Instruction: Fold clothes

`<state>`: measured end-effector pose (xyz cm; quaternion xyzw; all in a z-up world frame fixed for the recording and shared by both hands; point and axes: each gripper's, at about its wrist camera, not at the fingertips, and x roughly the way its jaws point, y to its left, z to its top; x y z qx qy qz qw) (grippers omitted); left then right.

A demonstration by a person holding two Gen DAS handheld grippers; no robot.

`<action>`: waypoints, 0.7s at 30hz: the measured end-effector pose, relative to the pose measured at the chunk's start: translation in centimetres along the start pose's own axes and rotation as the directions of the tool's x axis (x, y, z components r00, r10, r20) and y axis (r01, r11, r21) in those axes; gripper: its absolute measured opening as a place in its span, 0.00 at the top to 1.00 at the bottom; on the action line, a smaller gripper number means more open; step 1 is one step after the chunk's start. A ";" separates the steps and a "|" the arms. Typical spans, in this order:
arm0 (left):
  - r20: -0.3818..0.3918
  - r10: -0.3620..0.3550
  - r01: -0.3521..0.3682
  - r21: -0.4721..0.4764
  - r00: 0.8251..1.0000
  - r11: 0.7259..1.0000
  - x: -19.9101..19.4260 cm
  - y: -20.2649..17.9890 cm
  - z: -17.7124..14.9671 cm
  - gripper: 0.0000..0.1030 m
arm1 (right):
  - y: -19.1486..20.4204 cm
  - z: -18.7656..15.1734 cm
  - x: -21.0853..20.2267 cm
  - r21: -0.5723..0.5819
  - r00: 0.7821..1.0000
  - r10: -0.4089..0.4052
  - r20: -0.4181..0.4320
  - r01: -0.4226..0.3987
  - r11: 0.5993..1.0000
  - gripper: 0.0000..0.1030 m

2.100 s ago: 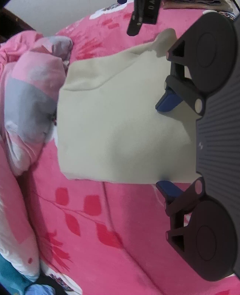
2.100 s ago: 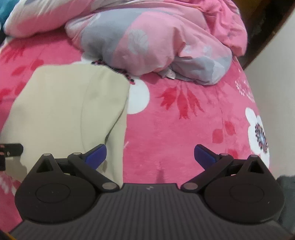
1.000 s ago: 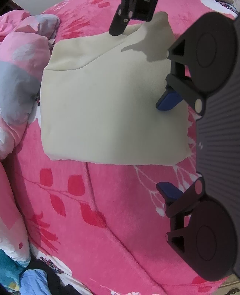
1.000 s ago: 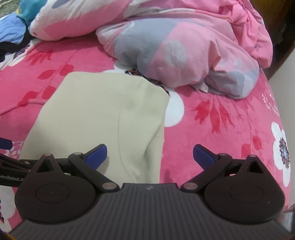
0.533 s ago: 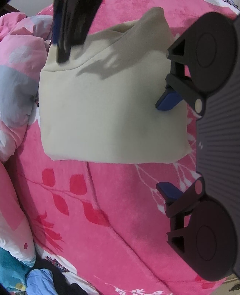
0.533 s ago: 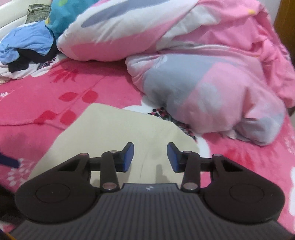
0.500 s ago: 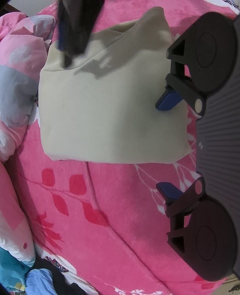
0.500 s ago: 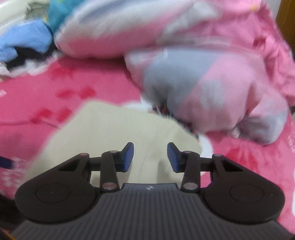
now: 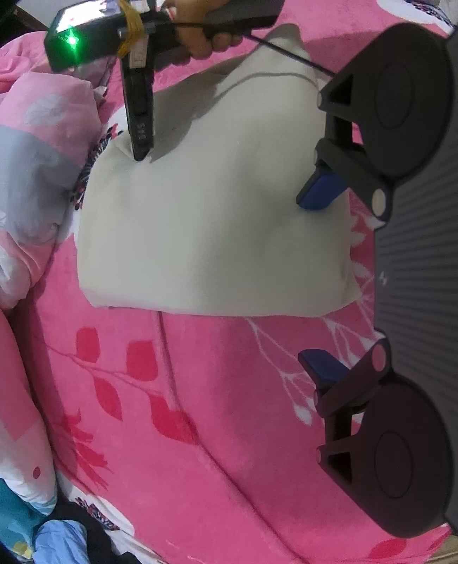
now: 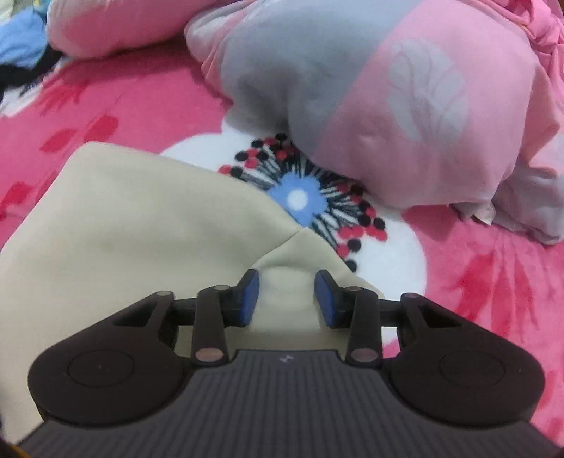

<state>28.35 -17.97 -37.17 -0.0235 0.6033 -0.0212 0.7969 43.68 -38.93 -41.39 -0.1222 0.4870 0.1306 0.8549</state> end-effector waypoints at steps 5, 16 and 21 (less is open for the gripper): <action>-0.002 -0.044 0.044 0.008 0.999 0.999 0.1 0.9 -0.3 0.14 | -0.9 -1.1 -8.6 0.045 0.993 0.066 0.101 -0.071 0.996 0.70; -0.007 -0.027 0.028 0.144 1.000 0.989 0.6 -0.5 -0.5 0.11 | 4.3 -10.6 -7.8 -0.224 0.993 0.058 -0.103 -0.080 0.971 0.74; -0.016 -0.060 0.062 0.153 0.998 0.986 1.3 -0.1 -0.9 0.11 | 3.3 -10.1 -13.9 -0.156 0.983 0.184 -0.001 -0.182 0.971 0.74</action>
